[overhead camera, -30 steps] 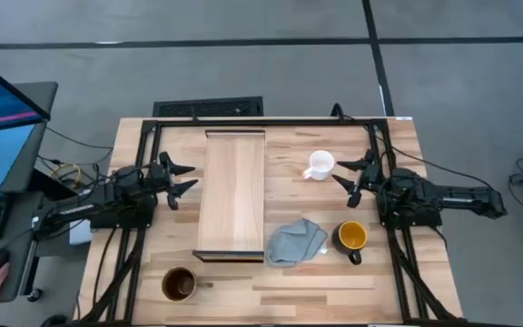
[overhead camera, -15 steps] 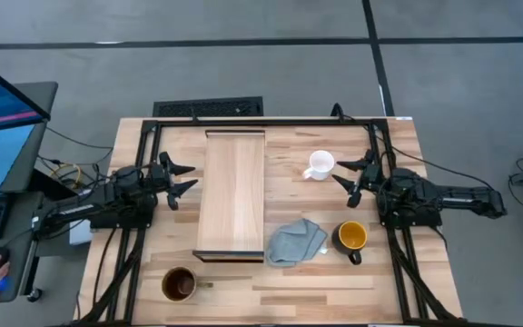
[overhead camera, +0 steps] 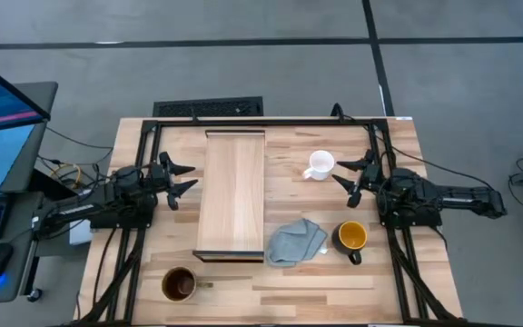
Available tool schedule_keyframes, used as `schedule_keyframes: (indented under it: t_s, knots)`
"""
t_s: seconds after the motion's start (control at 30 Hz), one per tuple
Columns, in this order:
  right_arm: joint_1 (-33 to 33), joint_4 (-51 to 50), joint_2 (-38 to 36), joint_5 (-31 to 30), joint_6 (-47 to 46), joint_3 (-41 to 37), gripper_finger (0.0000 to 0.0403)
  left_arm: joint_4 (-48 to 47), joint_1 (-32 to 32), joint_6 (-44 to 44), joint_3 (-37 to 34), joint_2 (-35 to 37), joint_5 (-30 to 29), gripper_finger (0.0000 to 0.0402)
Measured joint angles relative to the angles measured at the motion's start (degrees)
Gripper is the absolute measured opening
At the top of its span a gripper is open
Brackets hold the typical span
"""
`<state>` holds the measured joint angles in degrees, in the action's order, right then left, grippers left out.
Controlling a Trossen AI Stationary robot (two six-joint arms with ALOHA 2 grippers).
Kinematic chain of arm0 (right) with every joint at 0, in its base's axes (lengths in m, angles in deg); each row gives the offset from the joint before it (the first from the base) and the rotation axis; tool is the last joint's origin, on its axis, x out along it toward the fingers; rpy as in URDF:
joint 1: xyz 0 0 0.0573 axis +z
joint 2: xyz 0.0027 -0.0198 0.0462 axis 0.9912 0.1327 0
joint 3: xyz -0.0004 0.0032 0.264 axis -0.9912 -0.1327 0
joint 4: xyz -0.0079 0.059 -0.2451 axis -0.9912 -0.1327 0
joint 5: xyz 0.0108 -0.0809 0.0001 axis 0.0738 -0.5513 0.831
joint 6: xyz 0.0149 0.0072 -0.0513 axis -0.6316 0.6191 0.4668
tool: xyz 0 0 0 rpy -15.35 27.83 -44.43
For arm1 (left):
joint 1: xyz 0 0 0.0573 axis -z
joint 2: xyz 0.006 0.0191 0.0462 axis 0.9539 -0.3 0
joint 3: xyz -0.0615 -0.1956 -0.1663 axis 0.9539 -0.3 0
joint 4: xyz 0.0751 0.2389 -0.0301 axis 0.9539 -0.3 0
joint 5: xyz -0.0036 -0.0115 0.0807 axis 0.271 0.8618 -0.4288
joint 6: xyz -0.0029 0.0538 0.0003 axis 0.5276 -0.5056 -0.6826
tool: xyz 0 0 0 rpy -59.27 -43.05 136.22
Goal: Stack small to large cups/mugs on shelf
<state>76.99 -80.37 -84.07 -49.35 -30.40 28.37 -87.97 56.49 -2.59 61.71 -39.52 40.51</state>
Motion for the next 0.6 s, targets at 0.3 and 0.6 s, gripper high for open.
schedule_keyframes:
  t_s: [0.3, 0.6]
  knots:
    - [0.0, 0.01, -0.02, 0.01, 0.02, 0.02, 0.0244, 0.0, 0.02, 0.0, 0.0, -0.02, -0.02, 0.0199]
    - [0.0, 0.02, 0.0, 0.01, 0.0, 0.02, 0.0244, 0.0, 0.01, 0.0, 0.02, 0.0, -0.02, 0.0199]
